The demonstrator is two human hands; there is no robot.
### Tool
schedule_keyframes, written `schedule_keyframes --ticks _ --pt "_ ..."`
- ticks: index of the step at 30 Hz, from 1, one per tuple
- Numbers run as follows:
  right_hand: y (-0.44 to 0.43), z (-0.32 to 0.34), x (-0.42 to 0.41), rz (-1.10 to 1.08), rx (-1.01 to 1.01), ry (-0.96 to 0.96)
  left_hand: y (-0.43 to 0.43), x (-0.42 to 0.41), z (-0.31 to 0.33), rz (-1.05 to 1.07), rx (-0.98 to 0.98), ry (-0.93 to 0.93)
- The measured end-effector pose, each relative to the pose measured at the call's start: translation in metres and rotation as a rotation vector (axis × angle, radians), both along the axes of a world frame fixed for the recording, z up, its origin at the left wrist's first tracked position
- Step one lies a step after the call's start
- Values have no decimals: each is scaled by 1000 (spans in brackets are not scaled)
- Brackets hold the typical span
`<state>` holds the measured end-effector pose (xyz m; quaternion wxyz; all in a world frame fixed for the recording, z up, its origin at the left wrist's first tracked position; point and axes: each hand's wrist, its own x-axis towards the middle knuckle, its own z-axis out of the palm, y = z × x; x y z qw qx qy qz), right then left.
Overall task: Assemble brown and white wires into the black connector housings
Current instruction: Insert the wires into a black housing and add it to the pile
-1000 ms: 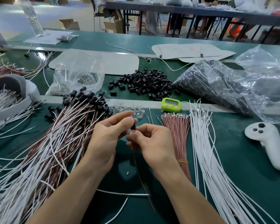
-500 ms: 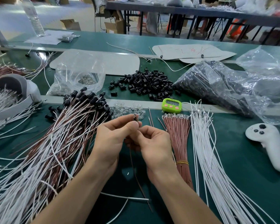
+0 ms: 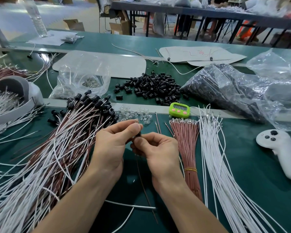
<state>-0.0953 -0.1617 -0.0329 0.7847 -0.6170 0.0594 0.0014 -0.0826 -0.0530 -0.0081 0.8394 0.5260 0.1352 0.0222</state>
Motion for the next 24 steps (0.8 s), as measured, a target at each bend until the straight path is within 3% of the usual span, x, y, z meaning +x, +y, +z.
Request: schedule_keyframes --ticks 6,10,20,24 --pt "-9 2 5 -49 -381 -106 3 3 -1 -22 104 19" --pt "-17 7 8 -161 -405 -211 5 5 -3 -80 222 22" --pt "-36 15 12 -87 -547 -381 5 3 -5 -146 339 -52" --pt "-40 10 17 -148 -751 -305 8 5 -5 -66 315 -27"
